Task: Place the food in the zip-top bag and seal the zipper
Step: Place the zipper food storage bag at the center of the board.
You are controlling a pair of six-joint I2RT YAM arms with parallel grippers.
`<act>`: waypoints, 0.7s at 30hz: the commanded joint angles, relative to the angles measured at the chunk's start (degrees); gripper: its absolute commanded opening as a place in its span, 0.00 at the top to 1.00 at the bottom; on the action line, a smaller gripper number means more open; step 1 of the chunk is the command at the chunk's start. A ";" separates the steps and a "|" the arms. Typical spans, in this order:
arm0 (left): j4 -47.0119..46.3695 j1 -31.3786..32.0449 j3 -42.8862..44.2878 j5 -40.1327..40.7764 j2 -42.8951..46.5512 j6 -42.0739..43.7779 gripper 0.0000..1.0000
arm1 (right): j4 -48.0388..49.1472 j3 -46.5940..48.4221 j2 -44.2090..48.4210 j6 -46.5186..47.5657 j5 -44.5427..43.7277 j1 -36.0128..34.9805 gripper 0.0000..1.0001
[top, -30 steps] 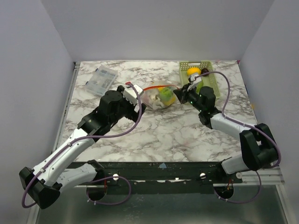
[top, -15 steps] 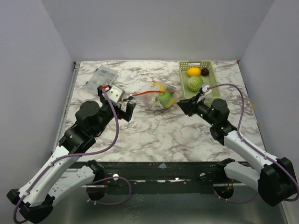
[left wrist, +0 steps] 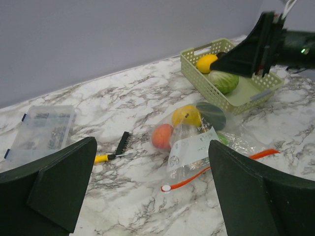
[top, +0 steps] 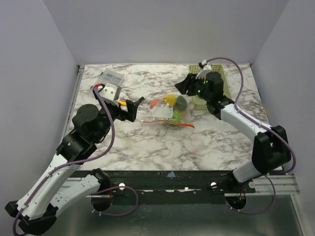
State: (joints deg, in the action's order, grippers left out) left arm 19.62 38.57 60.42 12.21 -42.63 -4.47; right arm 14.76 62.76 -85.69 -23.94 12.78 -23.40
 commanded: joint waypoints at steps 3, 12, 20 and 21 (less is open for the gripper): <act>-0.10 -0.50 -1.80 4.99 4.24 -4.70 0.02 | -7.66 -7.07 0.83 -2.12 0.21 -4.82 0.47; -8.32 -0.59 -4.80 11.29 8.14 -4.11 0.02 | -29.74 -6.53 25.08 5.86 -13.40 -5.11 0.23; -12.60 -0.64 -3.05 14.85 10.52 -3.20 0.02 | -35.43 0.23 39.31 5.68 -35.71 -5.15 0.12; -13.01 -0.66 -3.08 14.94 10.79 -2.97 0.01 | -35.03 0.33 40.72 5.81 -36.97 -5.14 0.12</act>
State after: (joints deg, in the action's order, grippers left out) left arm 10.90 38.24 56.07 23.83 -33.45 -8.32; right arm -15.53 61.71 -49.10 -20.18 -12.97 -28.64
